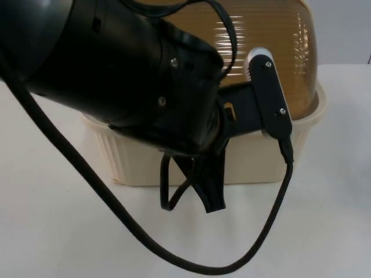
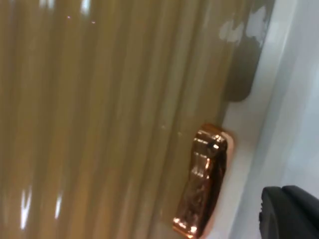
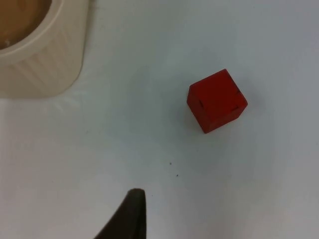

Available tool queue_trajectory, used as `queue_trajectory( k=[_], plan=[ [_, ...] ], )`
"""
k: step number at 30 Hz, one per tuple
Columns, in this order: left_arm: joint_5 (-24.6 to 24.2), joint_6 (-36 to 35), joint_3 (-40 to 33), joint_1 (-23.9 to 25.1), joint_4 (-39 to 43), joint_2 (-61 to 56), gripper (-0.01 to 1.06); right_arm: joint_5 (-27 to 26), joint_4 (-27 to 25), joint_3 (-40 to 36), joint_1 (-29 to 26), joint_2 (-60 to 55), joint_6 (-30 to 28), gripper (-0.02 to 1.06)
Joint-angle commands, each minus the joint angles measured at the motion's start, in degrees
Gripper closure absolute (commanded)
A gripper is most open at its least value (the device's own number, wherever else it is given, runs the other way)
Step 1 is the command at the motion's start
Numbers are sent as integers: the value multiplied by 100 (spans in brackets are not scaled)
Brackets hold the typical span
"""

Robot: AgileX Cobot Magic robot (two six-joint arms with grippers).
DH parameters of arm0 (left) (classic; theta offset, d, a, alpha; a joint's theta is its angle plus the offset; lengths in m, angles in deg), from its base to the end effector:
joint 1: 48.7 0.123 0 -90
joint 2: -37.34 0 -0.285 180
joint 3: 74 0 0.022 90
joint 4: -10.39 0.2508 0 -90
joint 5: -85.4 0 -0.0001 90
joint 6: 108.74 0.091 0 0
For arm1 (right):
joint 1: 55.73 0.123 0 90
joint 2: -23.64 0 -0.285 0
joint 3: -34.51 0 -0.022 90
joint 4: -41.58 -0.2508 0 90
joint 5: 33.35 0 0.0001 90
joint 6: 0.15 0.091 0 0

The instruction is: Open the box lid with the left hand, place the block into the box with the right hand, then close the box lid with the left hand.

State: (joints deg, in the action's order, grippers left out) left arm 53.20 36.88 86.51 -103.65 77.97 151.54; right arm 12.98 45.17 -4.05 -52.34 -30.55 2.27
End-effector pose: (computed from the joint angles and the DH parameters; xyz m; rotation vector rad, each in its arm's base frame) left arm 0.2413 -0.2658 0.1591 1.5008 1.9309 0.4693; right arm 0.1443 0.0044 0.2954 -0.0525 2.4249 -0.0286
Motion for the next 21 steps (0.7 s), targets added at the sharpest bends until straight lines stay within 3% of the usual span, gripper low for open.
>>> queue_trajectory(
  k=[1, 10, 16, 21],
  plan=[
    [-35, 61, 23, -53, -141, -133, 105, -107, 32, 14, -34, -8, -4, -1],
    [336, -73, 23, 51, 166, -173, 105, -107, 32, 14, -22, -8, -4, -1],
    [339, -547, 23, 246, 652, -141, 105, -107, 32, 14, -22, -8, -4, -1],
    [386, -547, 23, 369, 711, -101, 105, -119, 32, 14, -22, -8, -4, -1]
  ],
)
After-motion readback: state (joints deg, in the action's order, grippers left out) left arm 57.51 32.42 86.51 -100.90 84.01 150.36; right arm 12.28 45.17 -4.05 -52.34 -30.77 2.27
